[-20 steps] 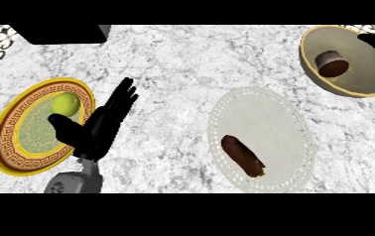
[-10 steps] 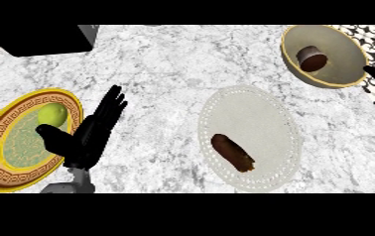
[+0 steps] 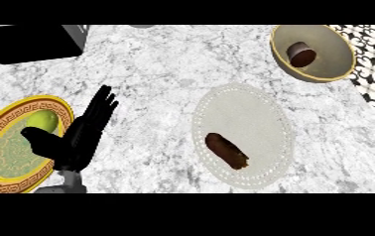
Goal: Pick the cupcake from the placemat and place it in the bowl
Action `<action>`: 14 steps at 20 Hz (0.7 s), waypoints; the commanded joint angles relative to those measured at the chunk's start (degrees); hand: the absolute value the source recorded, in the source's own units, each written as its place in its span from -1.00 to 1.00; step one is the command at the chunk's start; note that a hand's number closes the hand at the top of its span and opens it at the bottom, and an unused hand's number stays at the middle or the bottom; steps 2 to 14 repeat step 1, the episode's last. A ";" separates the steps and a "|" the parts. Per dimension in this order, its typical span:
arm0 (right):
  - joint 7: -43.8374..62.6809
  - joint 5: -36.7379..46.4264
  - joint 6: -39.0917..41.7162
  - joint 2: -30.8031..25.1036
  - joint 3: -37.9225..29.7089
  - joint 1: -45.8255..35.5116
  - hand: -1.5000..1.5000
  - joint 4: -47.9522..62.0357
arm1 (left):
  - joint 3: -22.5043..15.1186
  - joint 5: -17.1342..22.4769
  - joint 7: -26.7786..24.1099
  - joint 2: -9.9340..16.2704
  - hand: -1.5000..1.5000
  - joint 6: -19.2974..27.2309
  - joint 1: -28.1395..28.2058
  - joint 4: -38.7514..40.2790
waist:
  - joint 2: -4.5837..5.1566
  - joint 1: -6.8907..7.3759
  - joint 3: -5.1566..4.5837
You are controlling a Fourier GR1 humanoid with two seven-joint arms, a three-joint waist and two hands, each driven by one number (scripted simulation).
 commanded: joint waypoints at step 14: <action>-3.58 -2.54 5.29 2.65 3.45 14.97 1.00 -4.65 | -0.10 0.35 -0.10 0.30 0.00 -0.64 0.34 -0.92 | 0.57 0.52 0.13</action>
